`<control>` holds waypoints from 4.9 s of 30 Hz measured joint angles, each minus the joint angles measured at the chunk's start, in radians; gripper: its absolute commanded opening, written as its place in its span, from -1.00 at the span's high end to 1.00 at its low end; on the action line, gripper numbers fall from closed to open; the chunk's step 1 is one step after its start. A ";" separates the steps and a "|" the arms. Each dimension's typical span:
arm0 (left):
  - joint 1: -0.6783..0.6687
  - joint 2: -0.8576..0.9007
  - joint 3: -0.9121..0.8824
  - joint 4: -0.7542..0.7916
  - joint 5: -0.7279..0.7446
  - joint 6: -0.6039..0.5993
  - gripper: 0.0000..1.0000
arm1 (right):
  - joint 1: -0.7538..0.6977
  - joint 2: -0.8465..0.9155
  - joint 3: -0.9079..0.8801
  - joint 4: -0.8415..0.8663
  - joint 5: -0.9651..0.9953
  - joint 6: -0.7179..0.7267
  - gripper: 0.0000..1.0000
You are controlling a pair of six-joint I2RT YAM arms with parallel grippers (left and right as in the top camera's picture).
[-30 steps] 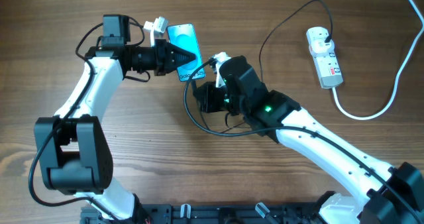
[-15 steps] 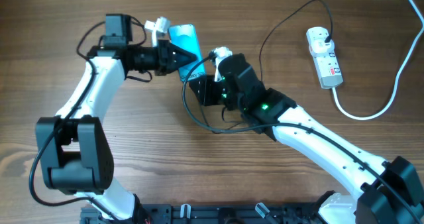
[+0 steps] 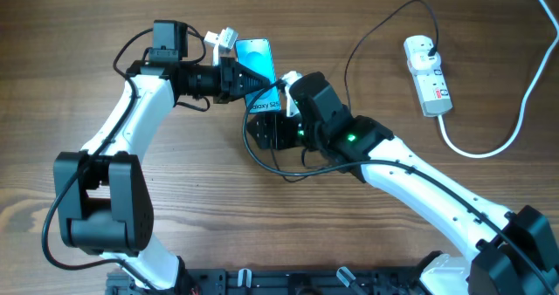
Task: Plug charger to phone and switch on socket
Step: 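Align the USB-C plug under the phone held by the left gripper, then push the USB-C plug up into the phone's port with the right gripper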
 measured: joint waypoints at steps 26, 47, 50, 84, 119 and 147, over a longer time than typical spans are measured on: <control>0.000 0.000 0.000 0.000 0.000 0.000 0.92 | 0.000 0.000 0.000 -0.033 -0.053 -0.018 0.91; 0.000 0.000 0.000 0.006 0.003 0.029 0.92 | 0.001 0.000 0.000 -0.025 -0.046 0.012 0.91; -0.003 0.000 0.000 0.004 0.003 0.031 0.92 | 0.001 0.000 0.000 -0.025 -0.046 0.012 0.91; -0.025 0.000 0.013 0.031 -0.017 0.034 0.92 | -0.061 0.008 -0.015 0.013 -0.153 0.023 0.92; -0.060 0.003 -0.001 0.003 -0.008 0.049 0.92 | -0.050 0.008 0.005 -0.116 -0.225 -0.071 0.75; -0.039 0.003 0.007 0.027 0.003 0.047 0.92 | -0.053 0.010 -0.002 -0.045 -0.158 -0.025 0.91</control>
